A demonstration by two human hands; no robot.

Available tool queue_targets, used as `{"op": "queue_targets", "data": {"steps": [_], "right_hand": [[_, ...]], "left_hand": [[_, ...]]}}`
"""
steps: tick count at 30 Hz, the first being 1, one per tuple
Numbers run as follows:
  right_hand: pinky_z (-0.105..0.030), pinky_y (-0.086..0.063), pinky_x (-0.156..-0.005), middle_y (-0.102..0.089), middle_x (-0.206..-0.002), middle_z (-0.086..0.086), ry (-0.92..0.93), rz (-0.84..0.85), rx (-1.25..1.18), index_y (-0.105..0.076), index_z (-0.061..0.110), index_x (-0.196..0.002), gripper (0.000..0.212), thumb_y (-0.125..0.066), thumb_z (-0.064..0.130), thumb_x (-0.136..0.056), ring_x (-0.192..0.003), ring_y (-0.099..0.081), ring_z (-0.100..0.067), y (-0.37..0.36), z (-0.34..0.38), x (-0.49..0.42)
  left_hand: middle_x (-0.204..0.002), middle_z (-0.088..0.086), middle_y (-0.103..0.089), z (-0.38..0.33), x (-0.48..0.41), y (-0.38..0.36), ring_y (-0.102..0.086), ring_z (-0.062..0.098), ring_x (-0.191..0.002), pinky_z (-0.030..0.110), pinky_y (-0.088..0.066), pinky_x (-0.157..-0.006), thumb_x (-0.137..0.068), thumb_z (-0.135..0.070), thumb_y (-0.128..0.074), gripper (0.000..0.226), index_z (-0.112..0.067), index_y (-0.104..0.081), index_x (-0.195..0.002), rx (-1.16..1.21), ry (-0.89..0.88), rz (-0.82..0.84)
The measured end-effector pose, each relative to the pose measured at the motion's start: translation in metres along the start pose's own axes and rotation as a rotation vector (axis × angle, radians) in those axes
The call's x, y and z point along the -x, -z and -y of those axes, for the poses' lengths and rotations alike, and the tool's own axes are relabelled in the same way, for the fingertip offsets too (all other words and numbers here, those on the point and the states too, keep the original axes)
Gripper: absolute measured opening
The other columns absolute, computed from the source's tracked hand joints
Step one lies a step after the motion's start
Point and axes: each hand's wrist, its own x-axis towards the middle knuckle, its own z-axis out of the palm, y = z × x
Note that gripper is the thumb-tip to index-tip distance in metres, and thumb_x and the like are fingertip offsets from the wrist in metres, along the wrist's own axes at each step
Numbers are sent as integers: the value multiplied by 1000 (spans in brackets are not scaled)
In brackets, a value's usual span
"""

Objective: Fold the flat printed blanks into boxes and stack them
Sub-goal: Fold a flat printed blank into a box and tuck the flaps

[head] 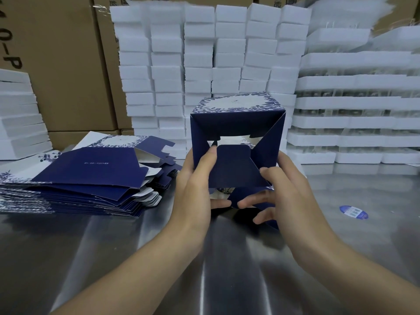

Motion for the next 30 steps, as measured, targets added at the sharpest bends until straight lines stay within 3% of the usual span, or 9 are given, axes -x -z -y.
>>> {"op": "queue_targets", "data": {"steps": [3,7,13,17,27,30], "right_hand": [[-36,-50,-53,-77,-103,7,-2,6,3,-58,35,-138,56,-46,42,-84,-73,-77,-28,1,0,0],[-37,-51,-55,-77,-110,12,-7,-3,11,-63,43,-127,35,-53,59,-97,-72,-77,-26,-2,-2,3],[-26,-52,-51,-76,-104,8,23,-85,83,-54,41,-142,41,-53,54,-103,-66,-75,-23,-2,-5,2],[-25,-52,-49,-76,-94,3,48,-99,98,-56,38,-137,35,-53,51,-105,-61,-72,-21,-2,-5,1],[-33,-49,-56,-75,-85,7,95,-91,117,-58,38,-129,24,-53,45,-106,-57,-69,-17,-2,-8,0],[-27,-50,-52,-75,-87,5,82,-86,105,-58,40,-130,25,-53,45,-106,-58,-70,-18,-1,-8,1]], "left_hand": [[-115,-15,-78,-1,2,-2,-74,10,-108,27,-59,-61,-88,-58,-60,40,-43,-70,-124,-14,-9,7],[-113,-21,-77,0,2,-5,-75,3,-100,23,-57,-58,-101,-55,-58,31,-48,-64,-130,-51,-36,-7],[-117,-19,-77,-1,5,-3,-75,7,-103,25,-59,-61,-93,-61,-61,42,-45,-64,-132,-40,-10,31],[-110,-22,-77,5,2,-4,-76,6,-96,24,-58,-58,-99,-40,-66,32,-45,-63,-131,-61,-21,3],[-111,-23,-76,10,1,-5,-75,3,-94,22,-56,-57,-99,-39,-69,38,-43,-60,-135,-119,-59,-33],[-113,-23,-75,8,3,-6,-75,5,-97,23,-57,-57,-98,-44,-71,41,-44,-59,-137,-120,-63,-22]]}}
